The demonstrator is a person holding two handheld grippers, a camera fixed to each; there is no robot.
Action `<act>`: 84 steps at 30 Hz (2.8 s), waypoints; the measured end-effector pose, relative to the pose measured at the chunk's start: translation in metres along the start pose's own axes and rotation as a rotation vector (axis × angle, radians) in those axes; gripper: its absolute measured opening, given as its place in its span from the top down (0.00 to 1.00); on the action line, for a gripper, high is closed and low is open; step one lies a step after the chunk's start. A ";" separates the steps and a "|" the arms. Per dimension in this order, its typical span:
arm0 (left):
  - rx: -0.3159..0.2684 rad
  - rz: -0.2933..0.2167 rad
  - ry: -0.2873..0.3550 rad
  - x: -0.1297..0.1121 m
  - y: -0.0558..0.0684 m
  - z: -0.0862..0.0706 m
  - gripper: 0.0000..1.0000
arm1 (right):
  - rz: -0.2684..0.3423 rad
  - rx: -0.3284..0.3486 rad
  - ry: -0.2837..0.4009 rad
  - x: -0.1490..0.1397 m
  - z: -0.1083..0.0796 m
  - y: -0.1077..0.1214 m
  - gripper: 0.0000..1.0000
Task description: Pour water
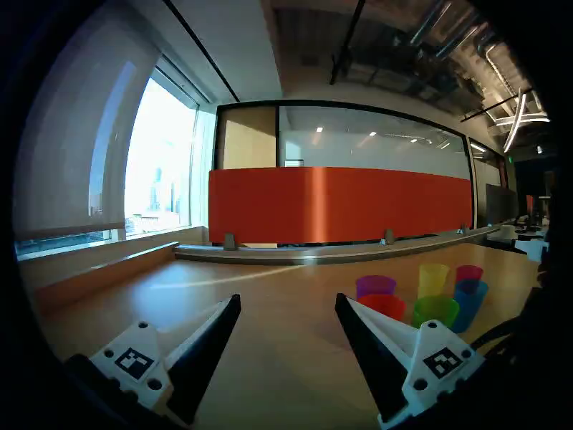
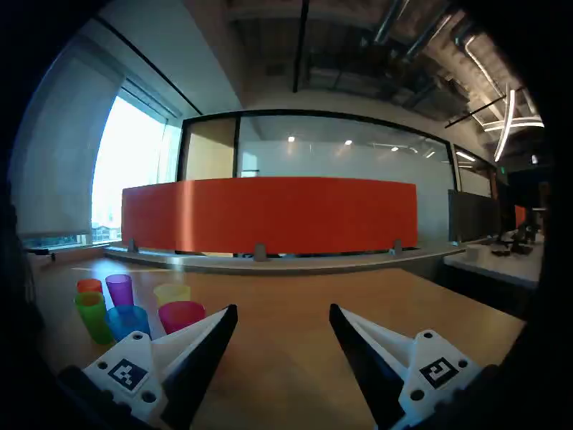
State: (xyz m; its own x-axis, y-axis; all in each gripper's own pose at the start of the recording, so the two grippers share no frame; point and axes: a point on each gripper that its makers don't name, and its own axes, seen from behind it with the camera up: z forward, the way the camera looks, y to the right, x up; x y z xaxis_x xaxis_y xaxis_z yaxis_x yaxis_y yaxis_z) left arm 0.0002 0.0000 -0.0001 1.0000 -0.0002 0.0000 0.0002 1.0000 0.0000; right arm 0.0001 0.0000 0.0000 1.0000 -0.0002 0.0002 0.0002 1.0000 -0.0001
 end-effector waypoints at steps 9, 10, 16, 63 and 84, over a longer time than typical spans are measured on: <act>0.000 0.000 0.000 0.000 0.000 0.000 0.02 | 0.000 0.000 0.000 0.000 0.000 0.000 0.01; 0.000 0.000 0.000 0.000 0.000 0.000 0.02 | 0.000 0.000 0.000 0.000 0.000 0.000 0.01; 0.000 0.000 0.000 0.000 0.000 0.000 0.02 | 0.000 0.000 0.000 0.001 0.000 0.000 0.01; -0.008 -0.015 0.007 0.071 -0.008 -0.001 0.02 | -0.014 0.054 -0.003 0.080 -0.002 -0.006 0.01; -0.115 0.017 -0.005 0.185 0.022 0.014 0.02 | 0.014 0.138 0.004 0.201 0.012 -0.028 0.01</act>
State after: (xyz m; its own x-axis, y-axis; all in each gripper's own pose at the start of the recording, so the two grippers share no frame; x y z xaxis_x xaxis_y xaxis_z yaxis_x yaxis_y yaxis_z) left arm 0.1857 0.0216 0.0141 0.9998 0.0169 0.0041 -0.0163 0.9932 -0.1152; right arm 0.2013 -0.0278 0.0124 0.9999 0.0140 -0.0032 -0.0134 0.9904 0.1374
